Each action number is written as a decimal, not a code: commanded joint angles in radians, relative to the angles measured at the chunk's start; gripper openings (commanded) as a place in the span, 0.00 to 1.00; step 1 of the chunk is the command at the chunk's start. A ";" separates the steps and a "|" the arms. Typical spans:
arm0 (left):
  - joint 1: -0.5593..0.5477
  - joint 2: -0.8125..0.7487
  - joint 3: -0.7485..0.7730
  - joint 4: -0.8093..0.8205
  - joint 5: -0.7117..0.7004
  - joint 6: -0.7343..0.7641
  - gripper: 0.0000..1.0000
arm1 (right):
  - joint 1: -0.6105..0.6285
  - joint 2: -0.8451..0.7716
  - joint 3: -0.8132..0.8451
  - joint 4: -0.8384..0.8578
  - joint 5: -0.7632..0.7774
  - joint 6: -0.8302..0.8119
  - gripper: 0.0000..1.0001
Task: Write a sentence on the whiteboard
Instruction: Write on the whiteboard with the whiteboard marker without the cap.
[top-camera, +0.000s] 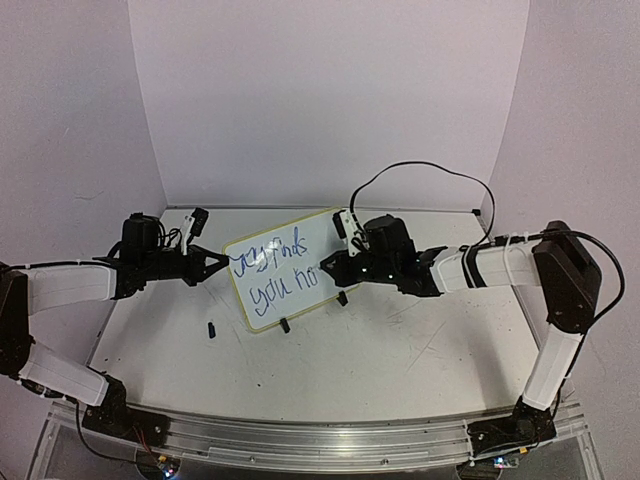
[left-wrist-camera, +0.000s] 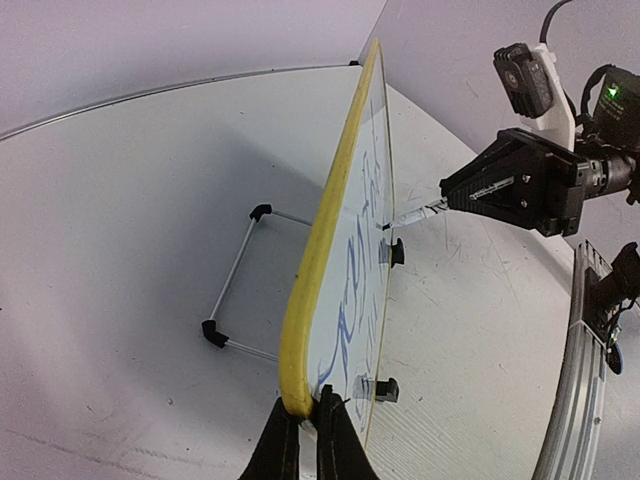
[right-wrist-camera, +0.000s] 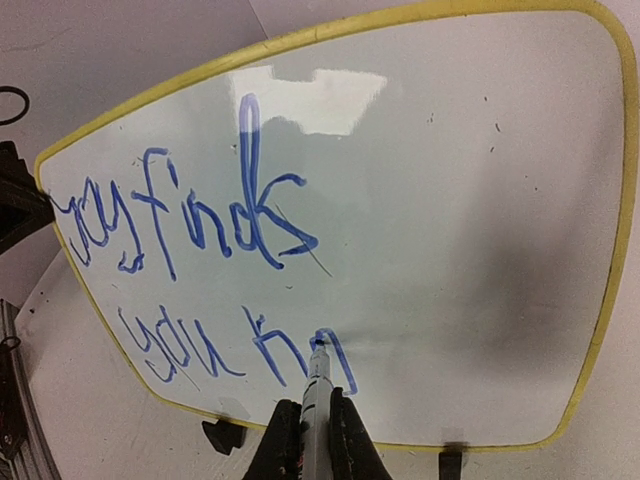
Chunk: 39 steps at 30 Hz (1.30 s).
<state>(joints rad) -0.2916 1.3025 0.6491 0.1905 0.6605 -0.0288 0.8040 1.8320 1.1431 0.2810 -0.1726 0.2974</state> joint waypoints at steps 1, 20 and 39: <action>-0.007 0.017 0.021 -0.048 -0.036 0.079 0.00 | 0.005 -0.001 -0.013 0.024 0.005 0.013 0.00; -0.008 0.015 0.021 -0.049 -0.043 0.079 0.00 | -0.029 -0.085 -0.029 0.037 -0.011 -0.029 0.00; -0.008 0.018 0.021 -0.049 -0.044 0.079 0.00 | -0.029 -0.032 0.006 0.026 -0.013 -0.041 0.00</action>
<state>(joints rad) -0.2920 1.3029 0.6491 0.1905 0.6605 -0.0261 0.7731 1.7855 1.1019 0.2871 -0.1917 0.2703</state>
